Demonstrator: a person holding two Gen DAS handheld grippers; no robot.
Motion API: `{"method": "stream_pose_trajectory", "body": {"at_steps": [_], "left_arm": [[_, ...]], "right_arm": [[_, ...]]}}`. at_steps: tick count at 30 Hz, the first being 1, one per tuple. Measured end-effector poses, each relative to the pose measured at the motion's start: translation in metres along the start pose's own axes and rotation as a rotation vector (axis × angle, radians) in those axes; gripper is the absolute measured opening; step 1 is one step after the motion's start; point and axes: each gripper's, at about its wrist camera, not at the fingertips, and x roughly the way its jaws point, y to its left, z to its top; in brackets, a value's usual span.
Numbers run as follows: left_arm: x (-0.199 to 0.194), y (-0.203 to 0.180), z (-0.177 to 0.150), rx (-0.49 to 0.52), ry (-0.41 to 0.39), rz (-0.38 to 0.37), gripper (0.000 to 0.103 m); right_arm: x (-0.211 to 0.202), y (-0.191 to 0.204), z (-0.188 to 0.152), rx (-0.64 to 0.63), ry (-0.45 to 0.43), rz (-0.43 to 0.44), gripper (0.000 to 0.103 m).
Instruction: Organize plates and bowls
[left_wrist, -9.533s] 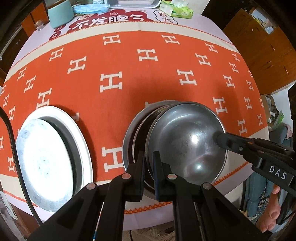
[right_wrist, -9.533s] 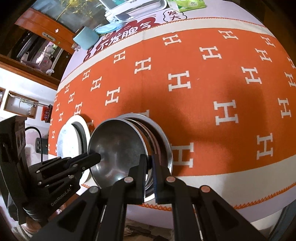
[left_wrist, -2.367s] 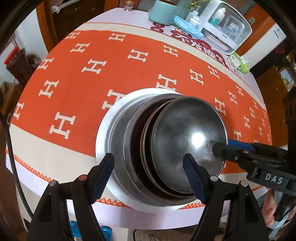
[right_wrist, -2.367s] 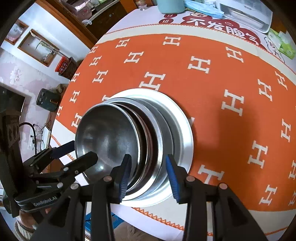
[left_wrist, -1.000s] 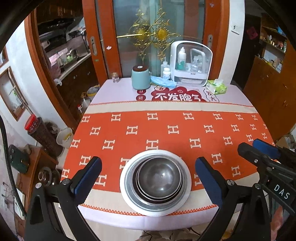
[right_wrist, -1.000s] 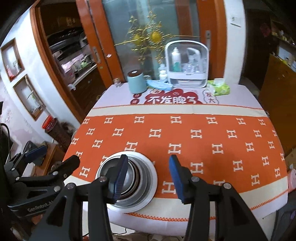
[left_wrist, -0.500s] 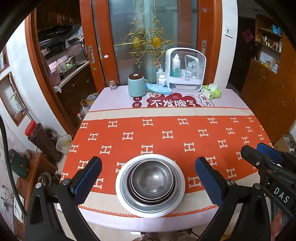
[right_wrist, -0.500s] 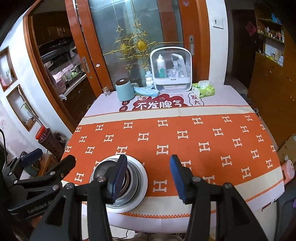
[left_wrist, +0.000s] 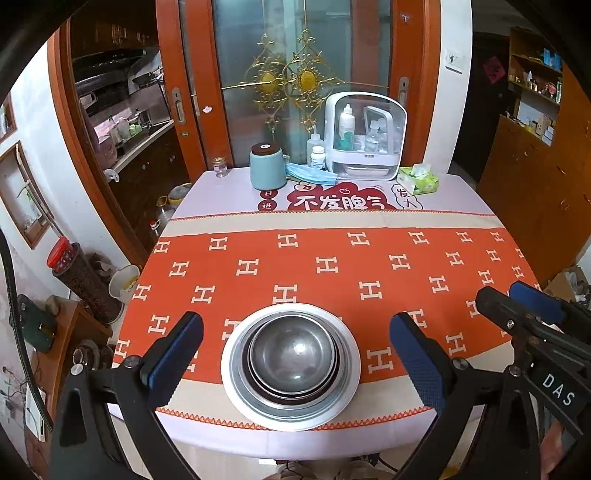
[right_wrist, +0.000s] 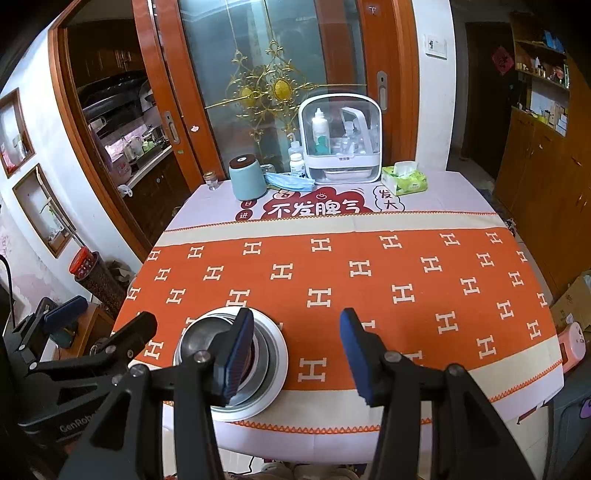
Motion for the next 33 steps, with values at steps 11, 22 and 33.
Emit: {"method": "stream_pose_trajectory", "body": {"at_steps": [11,22,33], "left_arm": [[0.005,-0.001,0.005,0.011,0.006,-0.007,0.100],[0.010,0.002,0.003,0.008,0.024,-0.011,0.100],[0.013,0.003,0.001,0.003,0.036,-0.017,0.100]], "right_arm": [[0.005,-0.004,0.000,0.009,0.009,-0.008,0.049],[0.007,-0.003,0.001,0.010,0.017,-0.007,0.049],[0.007,-0.003,0.000,0.011,0.018,-0.006,0.049]]}}
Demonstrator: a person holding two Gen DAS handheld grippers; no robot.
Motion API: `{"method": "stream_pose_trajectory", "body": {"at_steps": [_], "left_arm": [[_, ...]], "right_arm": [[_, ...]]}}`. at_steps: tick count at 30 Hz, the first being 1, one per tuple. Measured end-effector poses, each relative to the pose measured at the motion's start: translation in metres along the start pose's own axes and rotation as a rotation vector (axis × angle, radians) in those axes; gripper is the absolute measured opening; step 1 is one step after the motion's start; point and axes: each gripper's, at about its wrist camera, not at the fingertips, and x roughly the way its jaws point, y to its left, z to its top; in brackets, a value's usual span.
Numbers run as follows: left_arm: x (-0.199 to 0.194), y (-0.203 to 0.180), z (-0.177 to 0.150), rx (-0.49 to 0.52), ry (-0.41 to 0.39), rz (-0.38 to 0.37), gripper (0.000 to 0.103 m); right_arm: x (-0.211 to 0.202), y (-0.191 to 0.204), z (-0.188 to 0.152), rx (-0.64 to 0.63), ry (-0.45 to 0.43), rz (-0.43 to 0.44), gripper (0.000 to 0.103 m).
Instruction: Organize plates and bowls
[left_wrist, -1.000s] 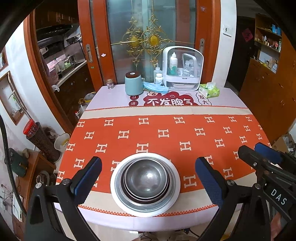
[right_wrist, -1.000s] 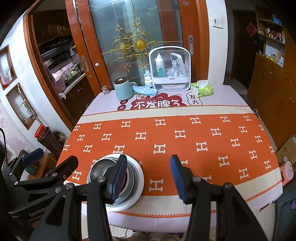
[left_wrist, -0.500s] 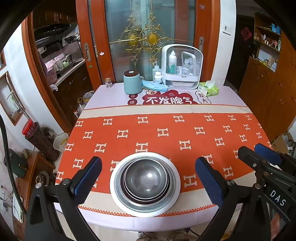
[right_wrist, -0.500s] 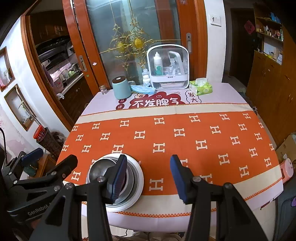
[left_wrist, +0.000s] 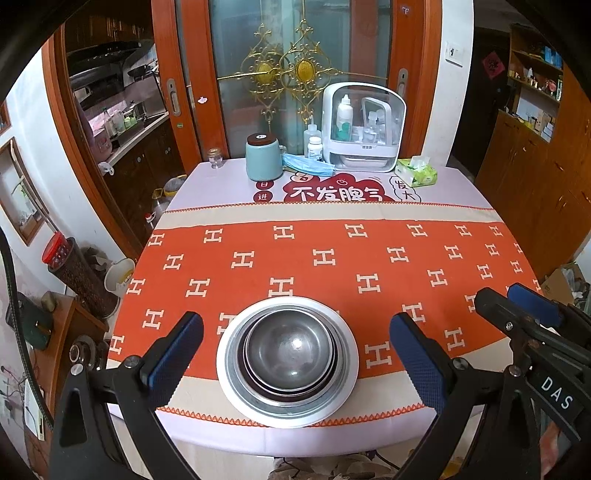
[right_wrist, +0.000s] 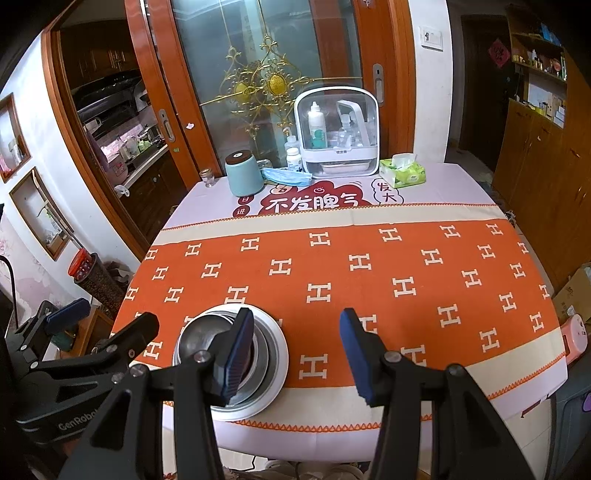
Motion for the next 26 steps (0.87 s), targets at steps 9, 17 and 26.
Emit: {"method": "stream_pose_trajectory", "body": {"at_steps": [9,17,26], "left_arm": [[0.0033,-0.0031,-0.0022,-0.004,0.021,-0.007,0.100],[0.0035,-0.0034,-0.0021,-0.003,0.021,-0.006,0.100],[0.0068,-0.0057,-0.0013,0.004,0.027,-0.003,0.100]], "right_arm": [[0.0014,0.0026,-0.0033,0.006,0.013,0.002,0.049],[0.0029,0.0023,-0.0047,0.007,0.009,0.004,0.049],[0.0038,0.0023,-0.0058,0.011,0.008,0.009,0.049]]}}
